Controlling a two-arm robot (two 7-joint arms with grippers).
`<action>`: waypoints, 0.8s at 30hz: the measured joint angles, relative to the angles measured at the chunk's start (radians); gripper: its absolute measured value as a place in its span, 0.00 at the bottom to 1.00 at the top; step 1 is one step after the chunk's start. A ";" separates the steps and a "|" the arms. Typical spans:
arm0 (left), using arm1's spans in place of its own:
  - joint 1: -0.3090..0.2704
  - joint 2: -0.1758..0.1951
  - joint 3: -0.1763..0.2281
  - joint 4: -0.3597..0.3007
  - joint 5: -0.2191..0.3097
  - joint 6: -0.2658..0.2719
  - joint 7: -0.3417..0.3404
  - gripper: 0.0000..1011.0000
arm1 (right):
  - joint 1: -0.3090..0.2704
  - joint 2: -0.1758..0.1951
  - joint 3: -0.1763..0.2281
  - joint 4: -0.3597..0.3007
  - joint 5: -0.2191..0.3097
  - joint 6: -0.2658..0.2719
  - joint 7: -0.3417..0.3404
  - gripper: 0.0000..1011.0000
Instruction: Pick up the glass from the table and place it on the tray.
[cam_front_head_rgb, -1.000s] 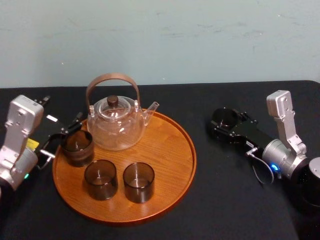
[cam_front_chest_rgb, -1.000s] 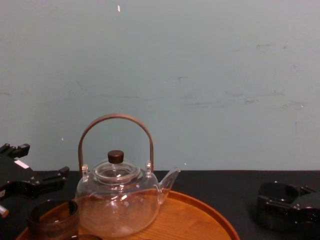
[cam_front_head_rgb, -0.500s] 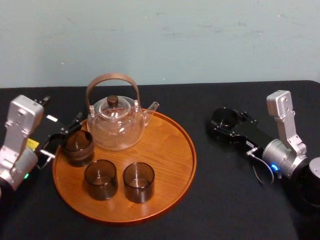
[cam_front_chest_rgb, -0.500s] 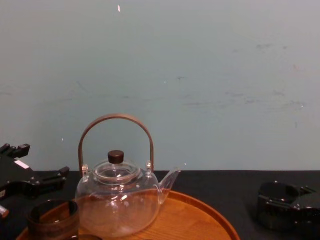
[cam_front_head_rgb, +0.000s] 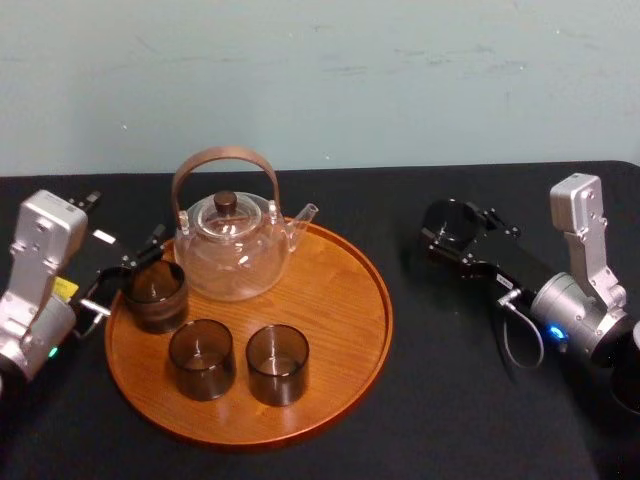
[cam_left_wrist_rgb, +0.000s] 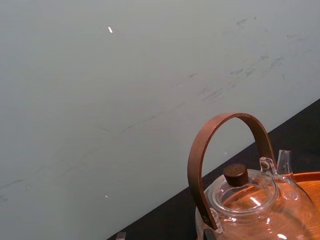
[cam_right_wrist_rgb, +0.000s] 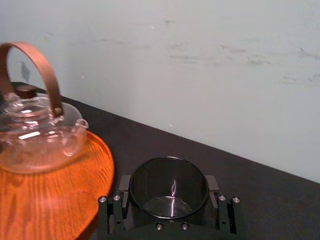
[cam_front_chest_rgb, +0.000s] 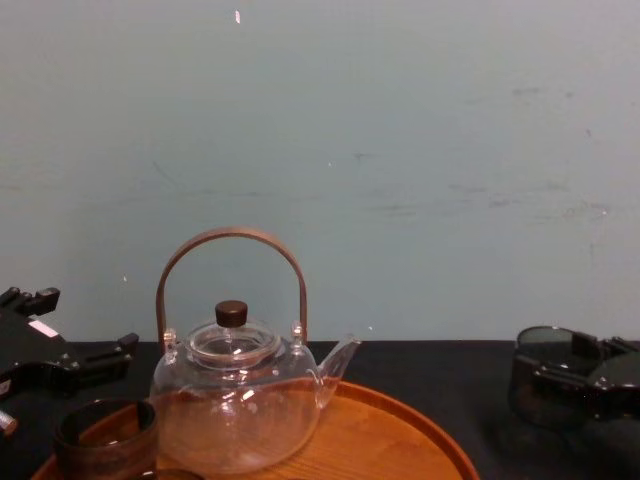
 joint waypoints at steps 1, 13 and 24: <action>0.000 0.000 0.000 0.000 0.000 0.000 0.000 0.99 | -0.006 0.002 -0.002 -0.014 0.003 -0.001 0.003 0.89; 0.000 0.000 0.000 0.000 0.000 0.000 0.000 0.99 | -0.027 0.000 -0.045 -0.058 0.012 -0.008 0.034 0.89; 0.000 0.000 0.000 0.000 0.000 0.000 0.000 0.99 | -0.007 -0.007 -0.098 -0.043 0.012 -0.017 0.073 0.89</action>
